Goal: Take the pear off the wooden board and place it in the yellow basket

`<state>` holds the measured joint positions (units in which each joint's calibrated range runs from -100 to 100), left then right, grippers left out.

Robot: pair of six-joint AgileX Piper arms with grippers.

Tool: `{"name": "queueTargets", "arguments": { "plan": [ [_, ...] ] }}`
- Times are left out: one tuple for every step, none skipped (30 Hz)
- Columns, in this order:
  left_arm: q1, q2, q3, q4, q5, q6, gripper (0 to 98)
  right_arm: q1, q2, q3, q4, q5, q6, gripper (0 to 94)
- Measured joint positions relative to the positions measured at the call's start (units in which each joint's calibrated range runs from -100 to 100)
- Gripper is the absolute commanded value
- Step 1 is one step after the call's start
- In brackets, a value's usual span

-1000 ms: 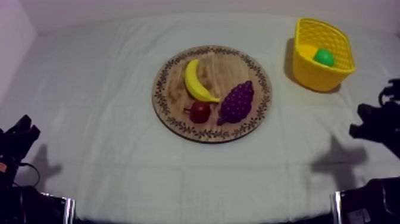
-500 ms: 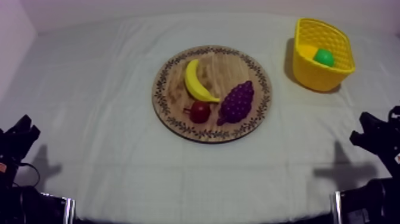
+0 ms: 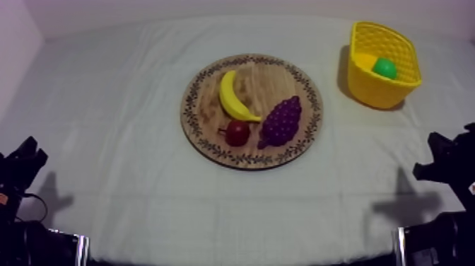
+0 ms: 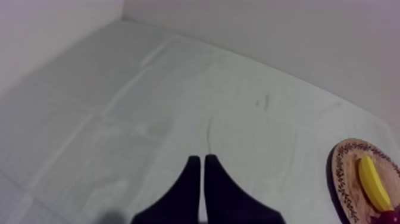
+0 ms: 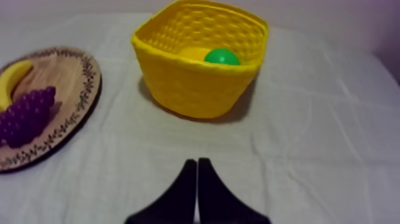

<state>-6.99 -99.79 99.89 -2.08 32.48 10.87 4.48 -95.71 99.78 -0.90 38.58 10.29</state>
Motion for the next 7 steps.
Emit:
{"name": "queueTargets", "arguments": {
  "plan": [
    [0.0, 0.0, 0.0, 0.00, 0.0, 0.0, 0.1, 0.0, 0.0, 0.0, 0.0, 0.0, 0.7, 0.6],
    [0.0, 0.0, 0.0, 0.00, 0.0, 0.0, 0.1, 0.0, 0.0, 0.0, 0.0, 0.0, 1.1, 0.6],
    [0.0, 0.0, 0.0, 0.00, 0.0, 0.0, 0.1, 0.0, 0.0, 0.0, 0.0, 0.0, 1.4, 0.6],
    [0.0, 0.0, 0.0, 0.00, 0.0, 0.0, 0.1, 0.0, 0.0, 0.0, 0.0, 0.0, 1.5, 0.6],
    [0.0, 0.0, 0.0, 0.00, 0.0, 0.0, 0.1, 0.0, 0.0, 0.0, 0.0, 0.0, 1.5, 0.6],
    [0.0, 0.0, 0.0, 0.00, 0.0, 0.0, 0.1, 0.0, 0.0, 0.0, 0.0, 0.0, 1.5, 0.6],
    [0.0, 0.0, 0.0, 0.00, 0.0, 0.0, 0.1, 0.0, 0.0, 0.0, 0.0, 0.1, 1.5, 0.6]
  ]
}}
